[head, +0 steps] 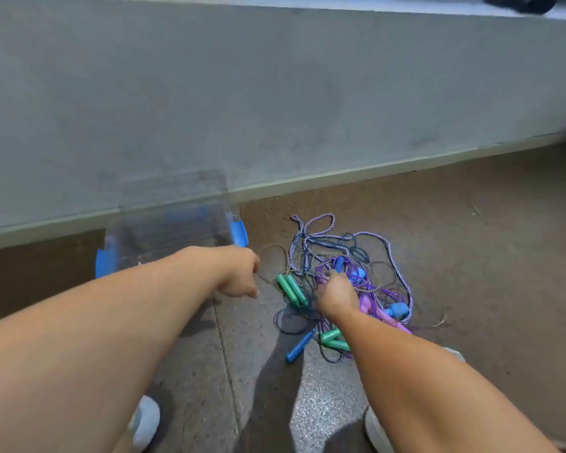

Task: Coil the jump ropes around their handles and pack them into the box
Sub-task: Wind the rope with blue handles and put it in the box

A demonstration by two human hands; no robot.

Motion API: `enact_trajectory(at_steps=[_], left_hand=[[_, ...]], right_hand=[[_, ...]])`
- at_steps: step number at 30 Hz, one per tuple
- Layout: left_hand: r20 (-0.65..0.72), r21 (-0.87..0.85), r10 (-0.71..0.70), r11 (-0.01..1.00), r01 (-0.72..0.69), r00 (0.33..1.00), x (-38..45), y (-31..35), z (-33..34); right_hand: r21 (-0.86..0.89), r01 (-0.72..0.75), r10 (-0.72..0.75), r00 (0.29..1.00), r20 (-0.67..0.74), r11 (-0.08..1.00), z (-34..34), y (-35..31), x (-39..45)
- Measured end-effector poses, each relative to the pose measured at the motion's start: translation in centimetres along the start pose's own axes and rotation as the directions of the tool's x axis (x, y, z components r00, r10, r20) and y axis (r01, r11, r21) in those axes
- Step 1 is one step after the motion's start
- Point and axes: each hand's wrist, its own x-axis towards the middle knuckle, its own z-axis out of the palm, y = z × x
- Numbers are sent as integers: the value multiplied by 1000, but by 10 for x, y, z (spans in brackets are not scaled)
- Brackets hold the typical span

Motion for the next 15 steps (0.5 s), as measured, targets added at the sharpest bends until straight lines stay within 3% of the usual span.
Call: enact_trajectory(at_steps=[3, 6, 9, 13, 15], left_hand=[[-30, -39, 41, 998, -42, 999, 20, 2, -1], [44, -48, 83, 996, -81, 996, 30, 12, 5], [100, 18, 90, 996, -92, 991, 35, 17, 14], [116, 56, 95, 993, -102, 989, 32, 24, 15], [106, 42, 93, 994, -98, 990, 28, 26, 12]], right_hand=[[166, -135, 148, 987, -67, 977, 0, 8, 39], [190, -305, 310, 951, 6, 933, 5, 15, 60], [124, -312, 311, 950, 26, 942, 15, 22, 61], [269, -337, 344, 939, 23, 902, 20, 31, 57], [245, -359, 359, 932, 44, 901, 20, 36, 50]])
